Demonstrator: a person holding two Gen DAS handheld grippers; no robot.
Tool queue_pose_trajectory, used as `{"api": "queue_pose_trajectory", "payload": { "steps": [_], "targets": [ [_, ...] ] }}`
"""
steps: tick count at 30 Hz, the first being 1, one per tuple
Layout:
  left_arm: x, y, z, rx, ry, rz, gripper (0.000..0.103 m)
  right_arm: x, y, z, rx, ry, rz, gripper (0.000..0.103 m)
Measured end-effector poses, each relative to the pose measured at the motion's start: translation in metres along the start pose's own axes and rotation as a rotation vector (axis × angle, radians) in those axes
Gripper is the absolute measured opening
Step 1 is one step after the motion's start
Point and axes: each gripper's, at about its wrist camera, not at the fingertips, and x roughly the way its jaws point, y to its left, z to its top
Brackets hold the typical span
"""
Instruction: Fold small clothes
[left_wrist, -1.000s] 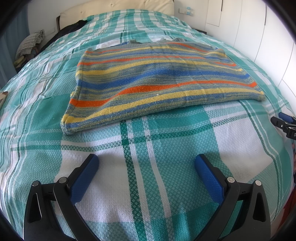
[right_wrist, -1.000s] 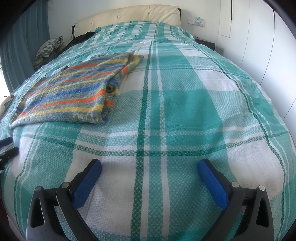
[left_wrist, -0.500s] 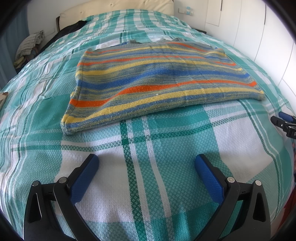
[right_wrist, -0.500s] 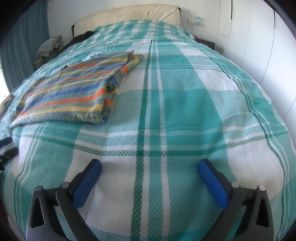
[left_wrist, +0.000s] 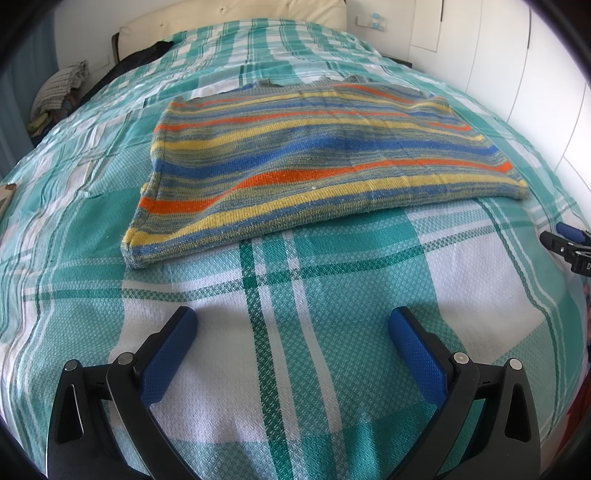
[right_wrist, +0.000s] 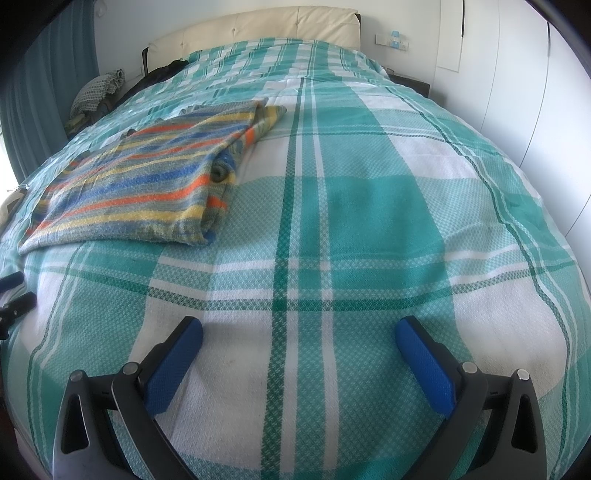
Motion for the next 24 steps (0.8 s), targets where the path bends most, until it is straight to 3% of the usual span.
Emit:
{"api": "queue_pose_trajectory", "payload": {
  "steps": [24],
  "targets": [
    [-0.0001,-0.0003,-0.0001,0.002,0.001,0.000,0.102,0.0013,0.0002,0.0009,-0.004,0.014,-0.004,0.103]
  ]
}}
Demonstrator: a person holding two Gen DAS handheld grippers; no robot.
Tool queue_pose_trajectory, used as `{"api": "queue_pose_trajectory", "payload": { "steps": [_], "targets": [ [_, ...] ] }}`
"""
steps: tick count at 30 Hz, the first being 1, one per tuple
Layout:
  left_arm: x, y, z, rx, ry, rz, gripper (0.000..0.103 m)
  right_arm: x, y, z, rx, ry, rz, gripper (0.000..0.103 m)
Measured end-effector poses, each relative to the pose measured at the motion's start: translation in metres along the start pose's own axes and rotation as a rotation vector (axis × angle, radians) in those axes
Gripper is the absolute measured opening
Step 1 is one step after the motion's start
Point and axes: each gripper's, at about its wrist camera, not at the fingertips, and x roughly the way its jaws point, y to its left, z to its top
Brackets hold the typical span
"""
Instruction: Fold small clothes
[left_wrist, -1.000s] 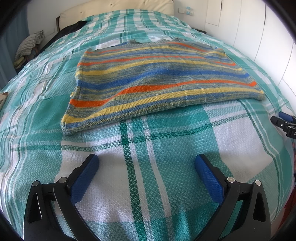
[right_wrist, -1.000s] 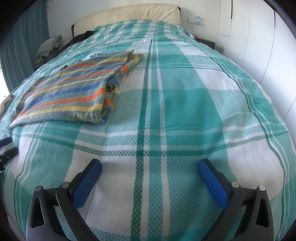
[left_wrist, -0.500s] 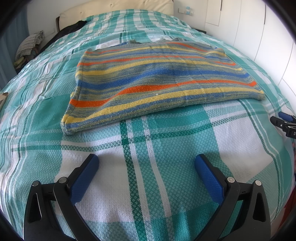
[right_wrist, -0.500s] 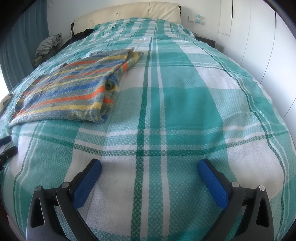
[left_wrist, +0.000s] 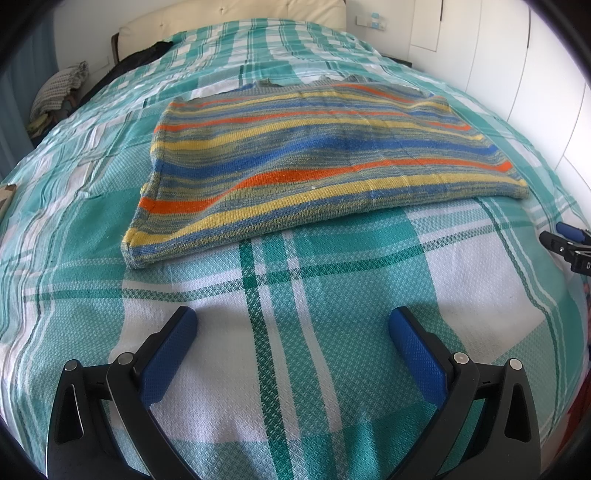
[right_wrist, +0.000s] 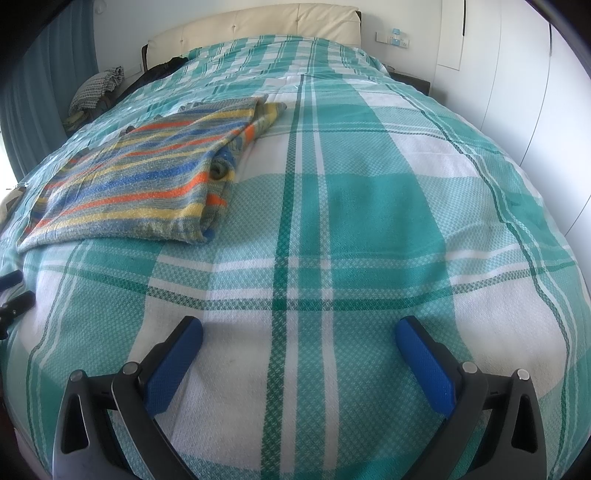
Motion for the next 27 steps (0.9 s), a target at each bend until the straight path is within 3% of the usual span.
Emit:
{"api": "queue_pose_trajectory", "payload": {
  "steps": [27],
  "targets": [
    [-0.0034,-0.0018,0.0012,0.009,0.012,0.002,0.103,0.0000,0.0008,0.0009,-0.002,0.011,-0.004,0.103]
  ]
}}
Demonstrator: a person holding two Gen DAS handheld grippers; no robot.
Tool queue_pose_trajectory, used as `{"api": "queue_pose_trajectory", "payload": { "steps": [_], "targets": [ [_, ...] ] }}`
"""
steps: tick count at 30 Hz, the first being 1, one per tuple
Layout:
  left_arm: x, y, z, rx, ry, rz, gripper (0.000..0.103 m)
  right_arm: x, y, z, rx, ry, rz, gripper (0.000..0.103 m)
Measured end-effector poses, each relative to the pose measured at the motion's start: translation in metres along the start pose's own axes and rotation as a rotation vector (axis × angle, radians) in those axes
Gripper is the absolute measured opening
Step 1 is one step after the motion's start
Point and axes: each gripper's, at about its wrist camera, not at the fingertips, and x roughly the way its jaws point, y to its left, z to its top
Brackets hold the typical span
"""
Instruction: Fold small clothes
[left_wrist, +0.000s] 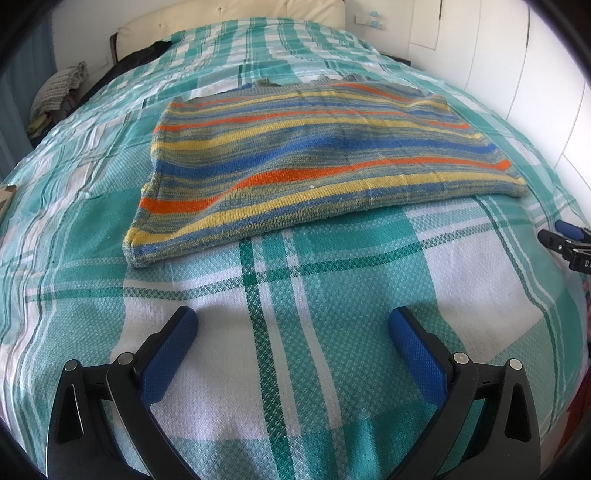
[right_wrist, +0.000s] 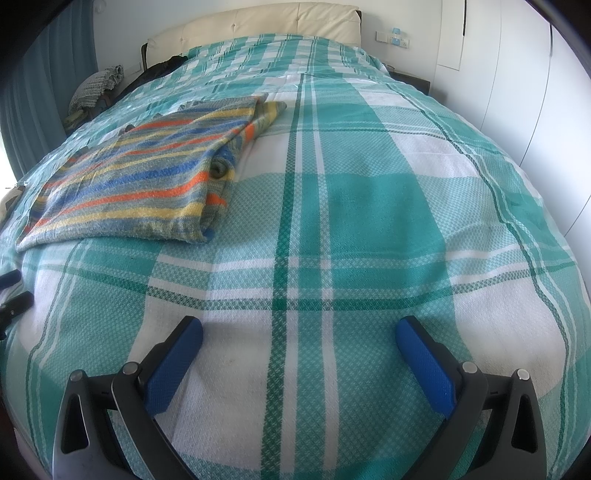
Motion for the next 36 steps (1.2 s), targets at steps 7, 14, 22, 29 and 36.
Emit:
{"api": "queue_pose_trajectory", "payload": {
  "steps": [7,14,22,29,36],
  "targets": [
    [-0.042,-0.038,0.015,0.084,-0.016,-0.064,0.101,-0.003,-0.012,0.039,-0.034,0.163,0.128,0.103],
    [-0.006,-0.139,0.078,0.227,-0.028,-0.260,0.100,0.013,-0.043,0.133,0.097,0.137,0.381,0.103],
    [0.055,-0.207,0.111,0.365,-0.006,-0.254,0.079,0.117,-0.038,0.207,0.263,0.343,0.584,0.071],
    [0.053,-0.189,0.120,0.255,-0.029,-0.329,0.012,0.155,-0.009,0.243,0.239,0.337,0.574,0.013],
    [-0.010,-0.066,0.122,-0.081,-0.120,-0.401,0.011,0.102,0.065,0.287,0.069,0.230,0.626,0.012]
  ]
}}
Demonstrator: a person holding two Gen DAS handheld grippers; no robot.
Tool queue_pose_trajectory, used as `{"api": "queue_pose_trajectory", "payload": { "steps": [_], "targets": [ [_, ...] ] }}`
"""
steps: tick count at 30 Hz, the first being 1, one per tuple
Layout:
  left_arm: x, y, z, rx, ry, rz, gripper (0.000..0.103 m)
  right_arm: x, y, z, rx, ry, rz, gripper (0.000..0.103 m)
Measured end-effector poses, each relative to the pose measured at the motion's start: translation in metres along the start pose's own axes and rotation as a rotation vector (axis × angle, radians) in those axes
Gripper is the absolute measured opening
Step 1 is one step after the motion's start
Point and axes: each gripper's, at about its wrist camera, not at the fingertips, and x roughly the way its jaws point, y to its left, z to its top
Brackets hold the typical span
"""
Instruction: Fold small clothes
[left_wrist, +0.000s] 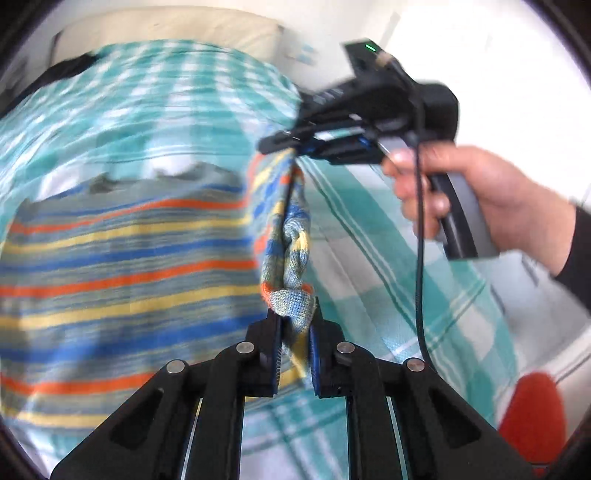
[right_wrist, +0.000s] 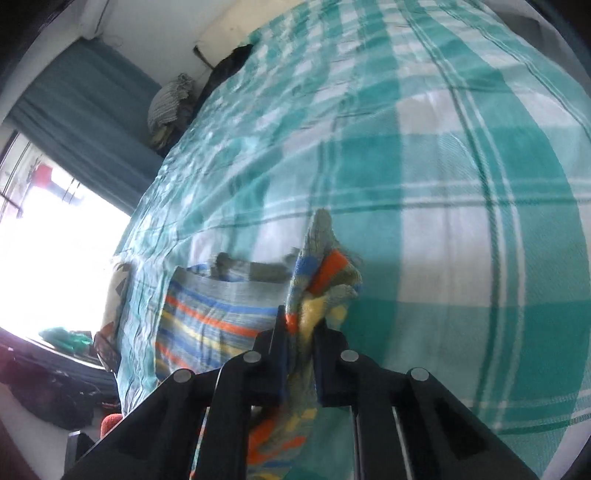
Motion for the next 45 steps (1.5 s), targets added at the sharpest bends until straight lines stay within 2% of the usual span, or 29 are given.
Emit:
{"api": "queue_pose_trajectory", "payload": {
  "steps": [4,8,12,13,14,15,16,17,18,20,23,25,26,27,28,29,30,31,32,33,34,35,36,37,40,45],
  "targets": [
    [-0.048,0.067,-0.008,-0.165,-0.020,0.044,0.011,0.043,0.073,0.006,-0.086,0.025,0.043,0.011],
    [-0.066,0.124,-0.027,-0.275,-0.009,0.118,0.011,0.107,0.134,0.004,-0.140,0.069,0.044,0.011],
    [-0.079,0.159,-0.041,-0.354,-0.017,0.178,0.011,0.153,0.169,-0.004,-0.135,0.087,0.040,0.011],
    [-0.082,0.164,-0.046,-0.371,-0.015,0.192,0.011,0.164,0.177,-0.005,-0.132,0.091,0.054,0.015],
    [-0.083,0.168,-0.049,-0.387,-0.014,0.200,0.017,0.172,0.182,-0.007,-0.125,0.092,0.084,0.018],
    [-0.083,0.170,-0.053,-0.403,-0.001,0.220,0.033,0.176,0.183,-0.011,-0.118,0.094,0.112,0.028],
    [-0.086,0.173,-0.056,-0.420,0.021,0.248,0.046,0.180,0.186,-0.014,-0.108,0.103,0.131,0.045],
    [-0.087,0.174,-0.058,-0.435,0.029,0.258,0.066,0.181,0.189,-0.015,-0.101,0.101,0.133,0.052],
    [-0.093,0.175,-0.060,-0.450,0.017,0.256,0.076,0.175,0.191,-0.017,-0.106,0.082,0.129,0.054],
    [-0.103,0.176,-0.060,-0.462,-0.025,0.240,0.083,0.155,0.191,-0.024,-0.142,0.046,0.113,0.054],
    [-0.104,0.174,-0.053,-0.445,-0.051,0.223,0.086,0.112,0.190,-0.049,-0.254,-0.004,0.054,0.054],
    [-0.092,0.173,-0.043,-0.421,-0.025,0.234,0.086,0.088,0.185,-0.079,-0.313,-0.012,0.037,0.054],
    [-0.081,0.173,-0.041,-0.402,0.007,0.267,0.082,0.080,0.180,-0.100,-0.329,-0.006,0.030,0.054],
    [-0.068,0.175,-0.039,-0.389,0.057,0.335,0.060,0.080,0.174,-0.119,-0.328,0.010,0.031,0.054],
    [-0.057,0.180,-0.042,-0.393,0.117,0.403,0.043,0.086,0.163,-0.138,-0.309,0.061,0.028,0.054],
    [-0.053,0.187,-0.046,-0.418,0.138,0.416,0.038,0.099,0.153,-0.158,-0.284,0.145,0.017,0.054],
    [-0.058,0.191,-0.051,-0.453,0.119,0.394,0.038,0.109,0.145,-0.178,-0.268,0.206,-0.011,0.054],
    [-0.064,0.193,-0.052,-0.474,0.115,0.391,0.039,0.104,0.145,-0.192,-0.283,0.175,-0.034,0.053],
    [-0.074,0.190,-0.053,-0.476,0.111,0.398,0.044,0.089,0.150,-0.203,-0.302,0.109,-0.050,0.053],
    [-0.083,0.187,-0.054,-0.464,0.104,0.413,0.063,0.074,0.154,-0.211,-0.303,0.059,-0.066,0.055],
    [-0.093,0.182,-0.056,-0.443,0.092,0.438,0.074,0.062,0.157,-0.217,-0.294,0.021,-0.075,0.064],
    [-0.104,0.176,-0.057,-0.417,0.076,0.464,0.090,0.050,0.159,-0.223,-0.279,-0.019,-0.084,0.070],
    [-0.111,0.172,-0.056,-0.395,0.061,0.481,0.093,0.039,0.160,-0.229,-0.269,-0.060,-0.101,0.079],
    [-0.117,0.166,-0.056,-0.373,0.051,0.495,0.093,0.031,0.161,-0.235,-0.265,-0.089,-0.125,0.081],
    [-0.124,0.156,-0.052,-0.327,0.051,0.524,0.094,0.020,0.159,-0.249,-0.258,-0.120,-0.201,0.081],
    [-0.120,0.147,-0.041,-0.273,0.039,0.550,0.094,0.014,0.152,-0.261,-0.233,-0.114,-0.282,0.081]
  ]
}}
